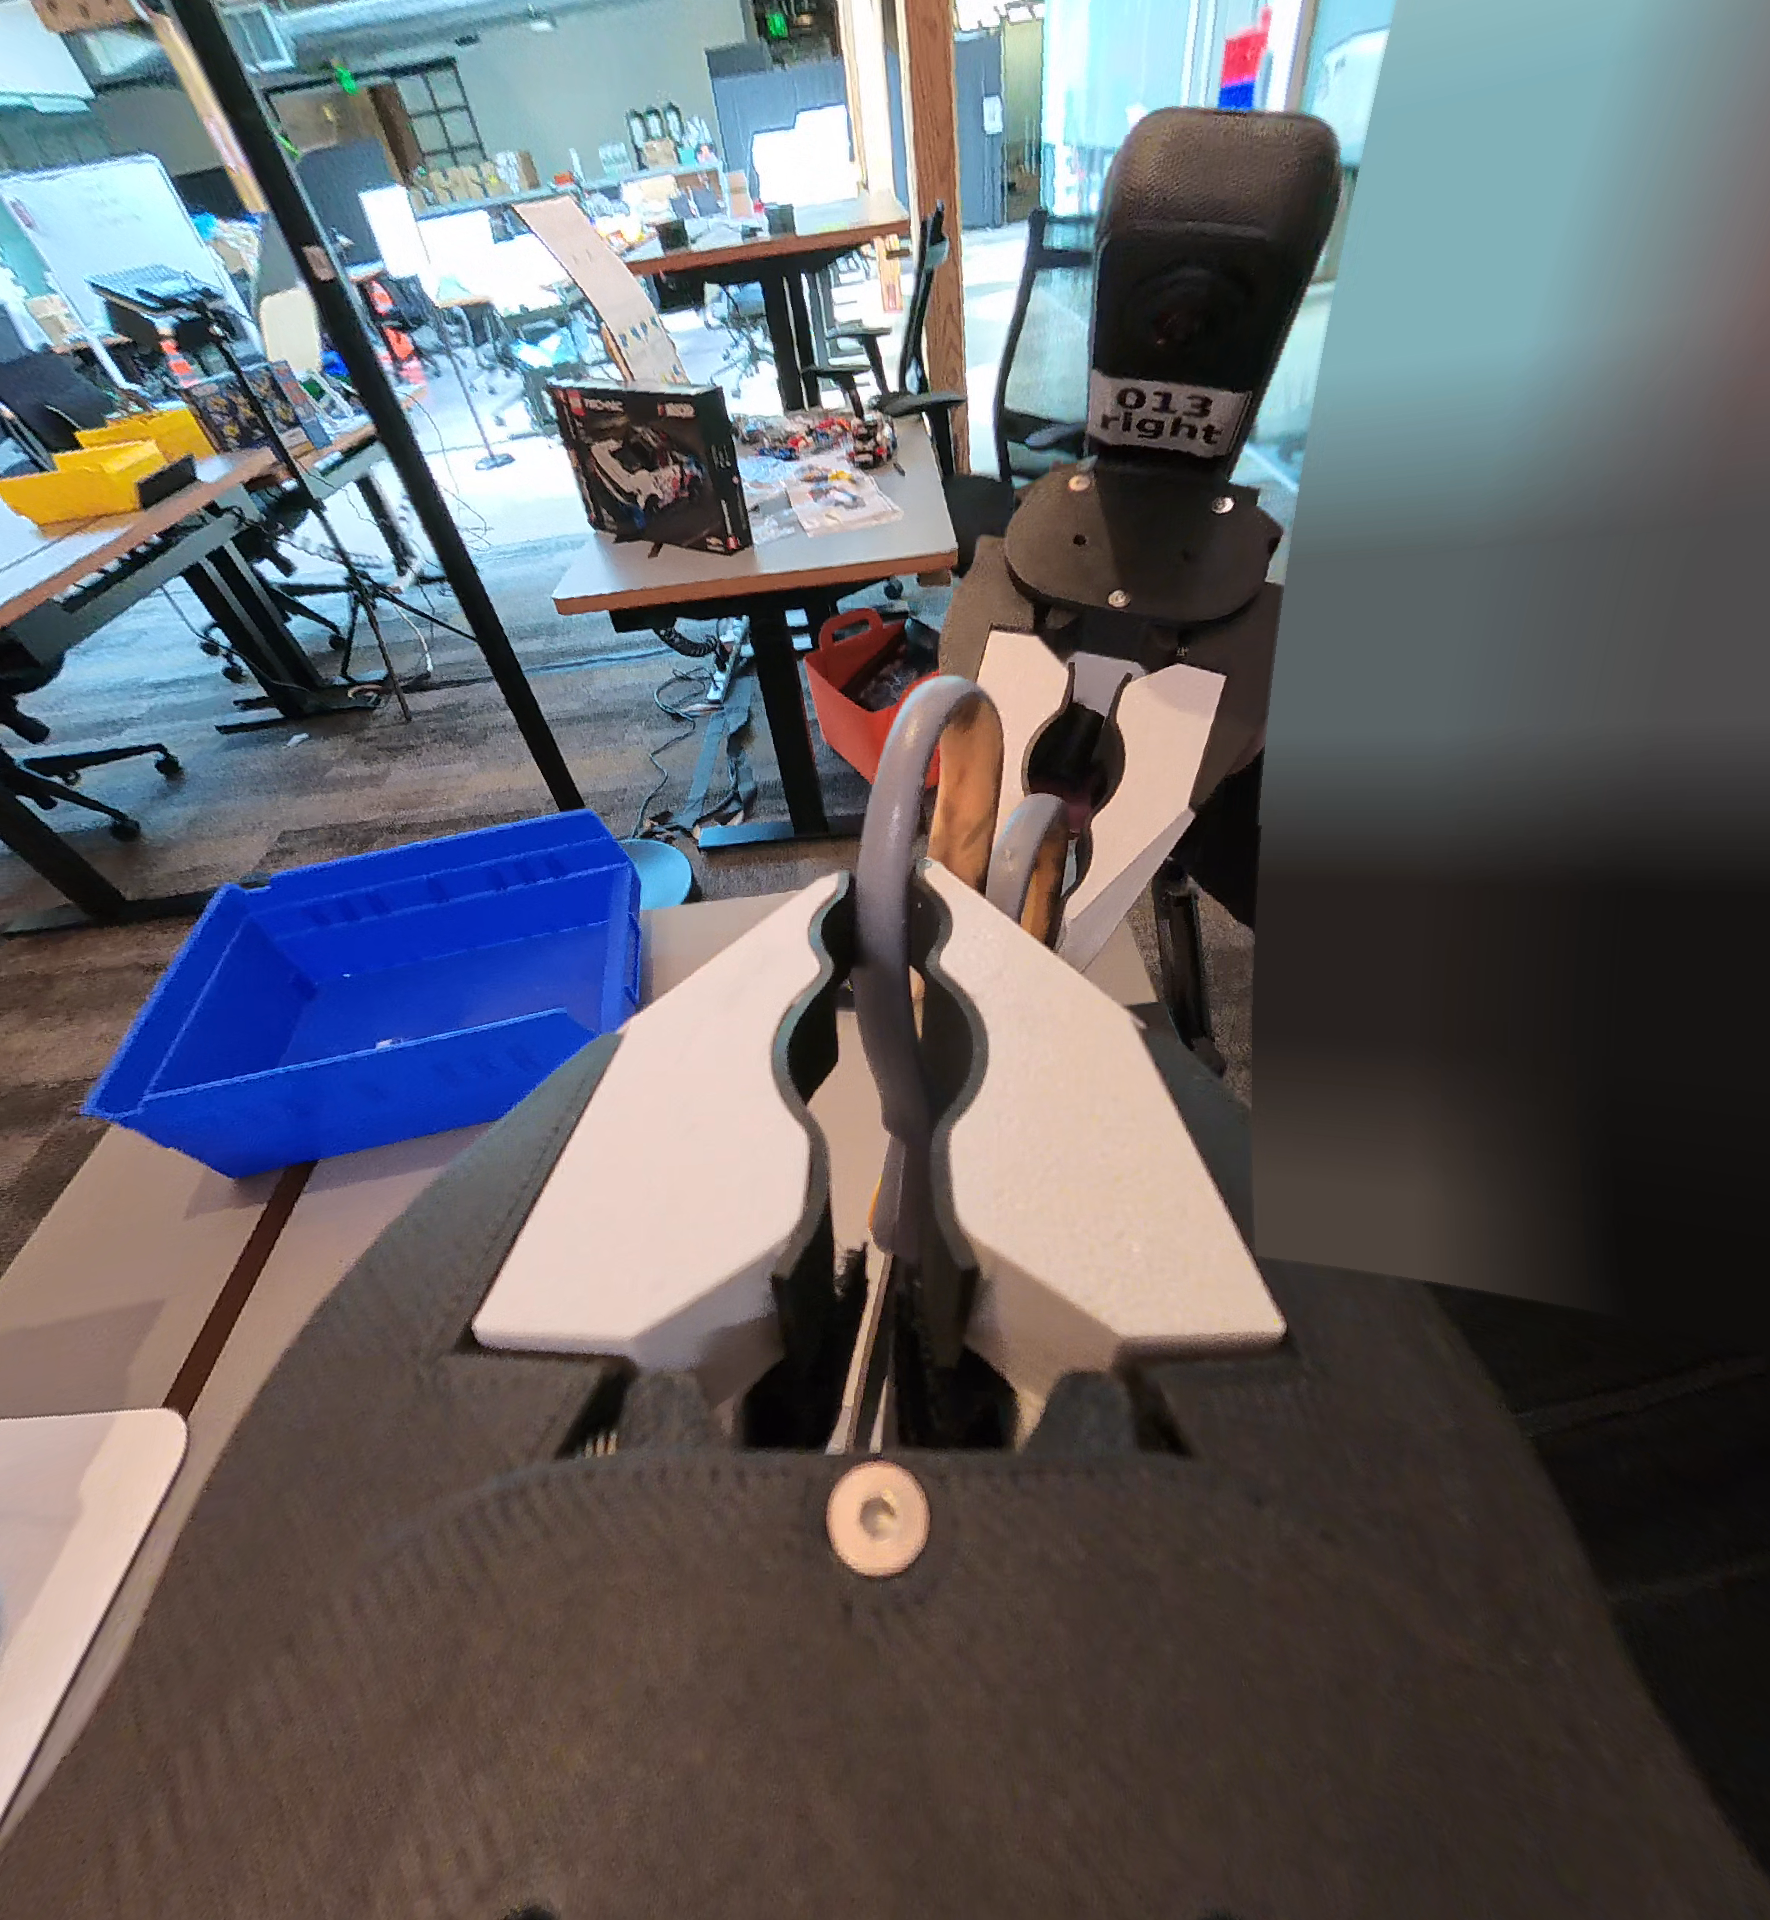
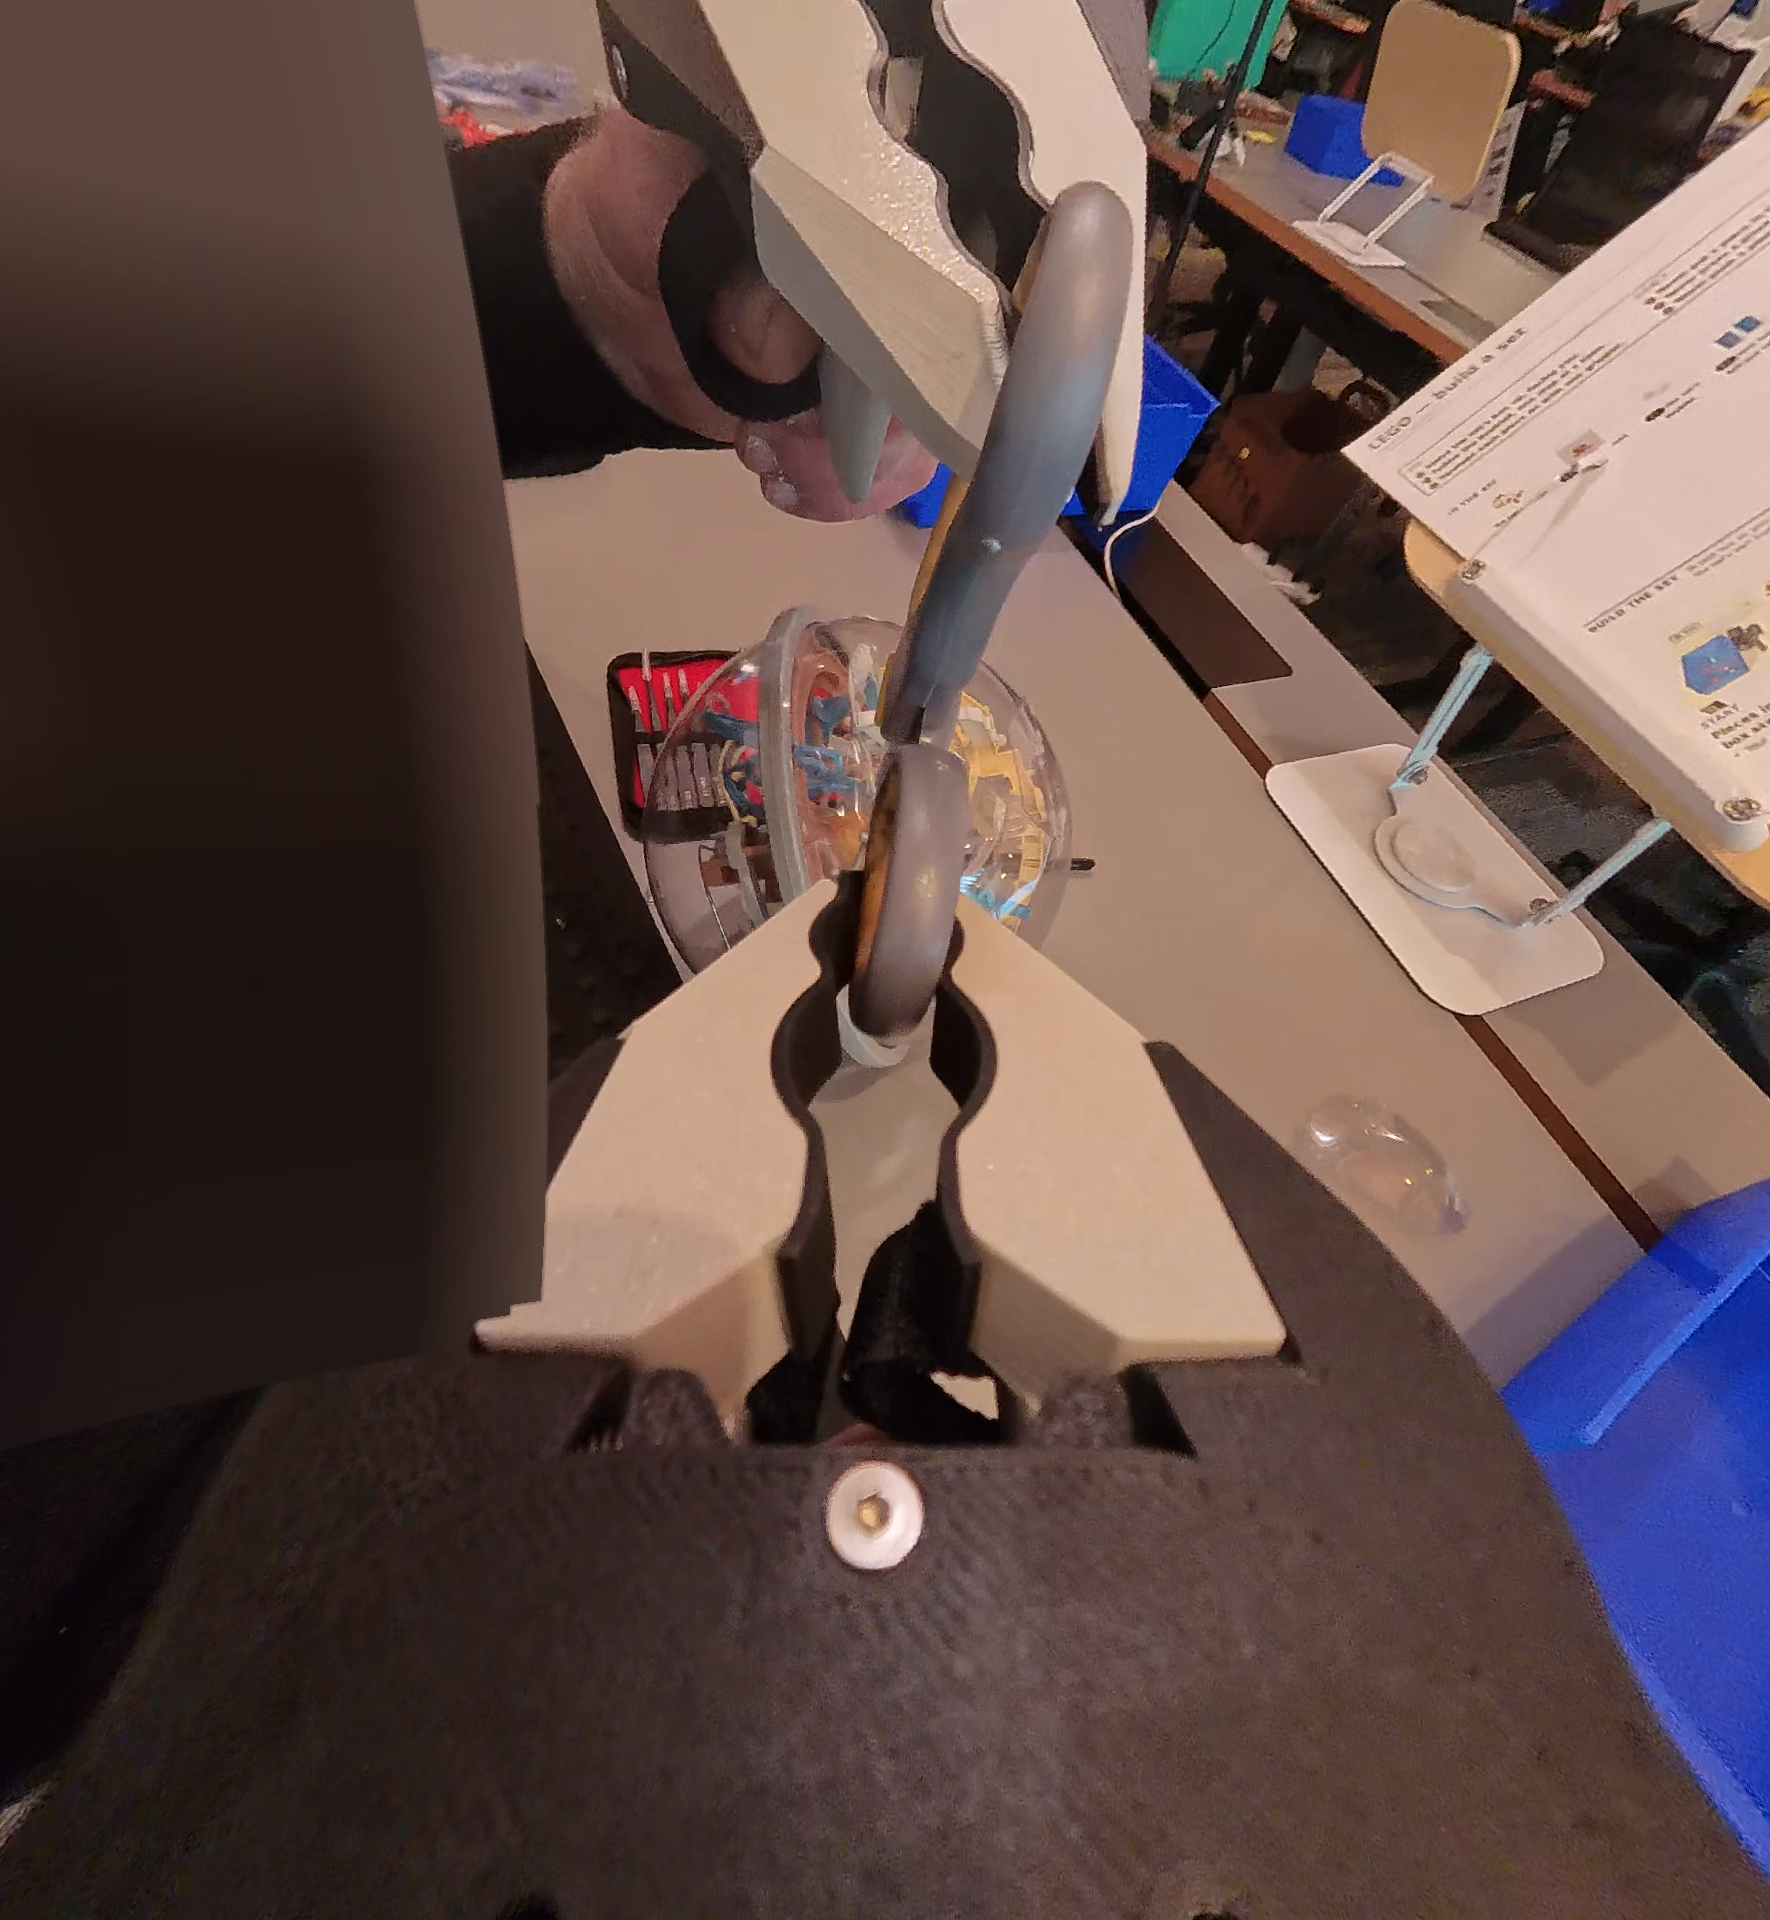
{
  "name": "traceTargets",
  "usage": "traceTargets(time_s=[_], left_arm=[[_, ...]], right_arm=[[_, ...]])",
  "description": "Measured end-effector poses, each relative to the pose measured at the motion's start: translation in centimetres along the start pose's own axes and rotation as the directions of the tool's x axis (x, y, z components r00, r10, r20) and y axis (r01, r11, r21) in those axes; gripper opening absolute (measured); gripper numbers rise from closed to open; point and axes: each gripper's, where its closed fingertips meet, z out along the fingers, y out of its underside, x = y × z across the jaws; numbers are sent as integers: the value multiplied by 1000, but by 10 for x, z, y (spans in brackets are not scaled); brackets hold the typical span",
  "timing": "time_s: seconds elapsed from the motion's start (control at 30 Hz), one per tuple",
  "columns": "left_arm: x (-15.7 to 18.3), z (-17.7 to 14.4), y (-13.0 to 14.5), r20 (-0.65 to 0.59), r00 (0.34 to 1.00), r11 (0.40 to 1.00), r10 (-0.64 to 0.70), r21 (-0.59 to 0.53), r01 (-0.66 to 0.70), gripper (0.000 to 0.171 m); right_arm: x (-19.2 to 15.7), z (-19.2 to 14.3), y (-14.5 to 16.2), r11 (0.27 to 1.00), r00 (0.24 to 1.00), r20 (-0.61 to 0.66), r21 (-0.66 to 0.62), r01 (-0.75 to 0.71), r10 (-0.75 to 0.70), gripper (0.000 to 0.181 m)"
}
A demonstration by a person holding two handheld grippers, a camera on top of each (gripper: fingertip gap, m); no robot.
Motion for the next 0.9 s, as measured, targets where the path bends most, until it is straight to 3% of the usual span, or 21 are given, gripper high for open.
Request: traceTargets(time_s=[0.03,0.47,0.7,0.9], left_arm=[[-1,-6,0,16,1000,1000,2,12,-2,6],[-18,-74,-5,136,991,994,-13,109,-2,6],[-34,-113,-8,114,980,956,-161,264,127,5],[-43,-124,21,59,957,914,-284,319,252,5]], right_arm=[[0,3,-3,1000,1000,6,-15,5,-5,8],[11,35,-50,978,990,62,-156,136,-128,8],[19,24,-83,987,991,91,-117,113,-102,7],[21,39,-87,973,992,116,-219,76,-51,7]])
